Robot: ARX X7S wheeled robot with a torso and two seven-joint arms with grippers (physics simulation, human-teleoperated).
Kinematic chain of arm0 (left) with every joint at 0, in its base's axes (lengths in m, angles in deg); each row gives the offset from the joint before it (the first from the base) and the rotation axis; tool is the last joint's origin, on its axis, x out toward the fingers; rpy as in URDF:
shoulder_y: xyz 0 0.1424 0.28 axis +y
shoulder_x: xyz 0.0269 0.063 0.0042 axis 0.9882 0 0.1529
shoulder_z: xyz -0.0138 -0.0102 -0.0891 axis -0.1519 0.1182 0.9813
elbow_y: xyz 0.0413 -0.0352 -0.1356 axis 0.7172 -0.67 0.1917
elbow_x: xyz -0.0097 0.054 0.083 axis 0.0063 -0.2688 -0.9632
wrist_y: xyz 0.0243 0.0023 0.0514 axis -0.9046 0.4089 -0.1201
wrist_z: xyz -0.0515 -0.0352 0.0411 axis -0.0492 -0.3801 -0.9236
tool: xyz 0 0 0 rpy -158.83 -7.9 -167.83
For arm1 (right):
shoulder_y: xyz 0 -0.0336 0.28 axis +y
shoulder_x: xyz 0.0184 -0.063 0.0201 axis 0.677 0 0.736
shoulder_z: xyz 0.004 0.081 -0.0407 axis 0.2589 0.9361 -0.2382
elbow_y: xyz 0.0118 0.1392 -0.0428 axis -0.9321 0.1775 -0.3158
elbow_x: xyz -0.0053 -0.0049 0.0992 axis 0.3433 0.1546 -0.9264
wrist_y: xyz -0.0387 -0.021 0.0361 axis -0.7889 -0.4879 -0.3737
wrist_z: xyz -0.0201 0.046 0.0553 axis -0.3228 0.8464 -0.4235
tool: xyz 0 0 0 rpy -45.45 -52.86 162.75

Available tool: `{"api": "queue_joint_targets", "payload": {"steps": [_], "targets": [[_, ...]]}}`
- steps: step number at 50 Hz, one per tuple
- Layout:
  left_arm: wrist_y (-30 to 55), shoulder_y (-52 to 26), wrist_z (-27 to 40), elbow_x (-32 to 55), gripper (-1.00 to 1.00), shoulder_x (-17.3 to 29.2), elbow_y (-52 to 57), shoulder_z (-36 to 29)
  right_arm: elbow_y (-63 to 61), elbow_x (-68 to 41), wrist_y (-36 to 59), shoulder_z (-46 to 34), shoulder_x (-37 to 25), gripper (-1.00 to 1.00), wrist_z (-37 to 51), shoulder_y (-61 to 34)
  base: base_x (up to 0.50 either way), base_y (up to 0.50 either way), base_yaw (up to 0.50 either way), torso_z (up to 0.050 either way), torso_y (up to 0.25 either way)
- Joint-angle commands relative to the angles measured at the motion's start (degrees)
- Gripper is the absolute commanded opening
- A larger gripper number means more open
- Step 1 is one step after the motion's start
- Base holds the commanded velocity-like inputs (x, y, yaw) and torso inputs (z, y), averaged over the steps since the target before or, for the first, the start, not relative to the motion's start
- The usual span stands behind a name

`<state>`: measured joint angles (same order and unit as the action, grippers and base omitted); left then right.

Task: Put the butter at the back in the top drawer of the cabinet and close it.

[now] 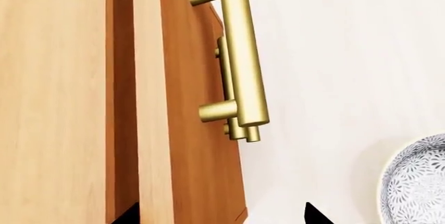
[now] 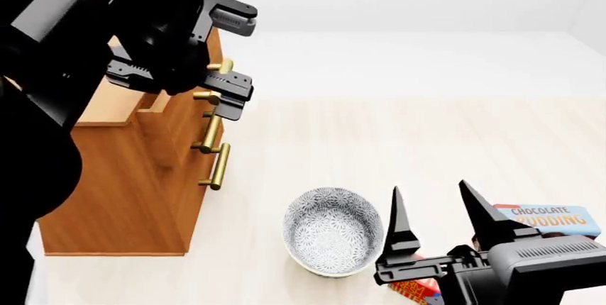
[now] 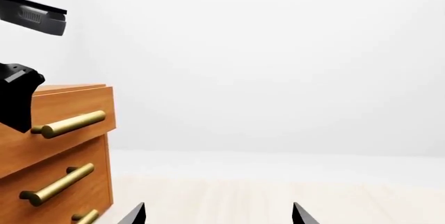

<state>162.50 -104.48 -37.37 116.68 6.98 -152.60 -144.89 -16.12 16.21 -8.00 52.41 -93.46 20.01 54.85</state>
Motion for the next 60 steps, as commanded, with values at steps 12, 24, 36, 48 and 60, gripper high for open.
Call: {"api": "queue_joint_targets", "payload": {"steps": [12,24,36,48,60], "targets": [[-3.05,-1.59,-5.37,17.49,1.00,-0.16,0.48,-17.07,0.06,-0.30,-0.35,-0.07,-0.37,1.00,0.27,0.02,0.00,0.00,0.00,0.000,0.000],[-2.90,-1.91,-4.38,14.47,1.00,-0.17,2.36,-10.85,-0.12,-0.95,-0.43,0.25,-0.69,1.00,0.42,0.08,0.00,0.00,0.00,0.000,0.000],[-1.99,-2.43,-0.20,13.15,1.00,-0.17,4.53,-4.78,0.10,-1.43,-0.58,0.35,-0.92,1.00,0.42,-0.06,0.00,0.00,0.00,0.000,0.000],[-1.54,-1.88,3.57,13.27,1.00,-0.18,6.66,-0.20,0.19,-2.46,-0.79,1.03,-1.28,1.00,0.45,-0.03,0.00,0.00,0.00,0.000,0.000],[-2.15,-1.49,6.69,16.61,1.00,-0.18,8.58,1.73,0.17,-3.65,-1.31,1.94,-1.67,1.00,0.38,0.31,0.00,0.00,0.00,0.000,0.000]]}}
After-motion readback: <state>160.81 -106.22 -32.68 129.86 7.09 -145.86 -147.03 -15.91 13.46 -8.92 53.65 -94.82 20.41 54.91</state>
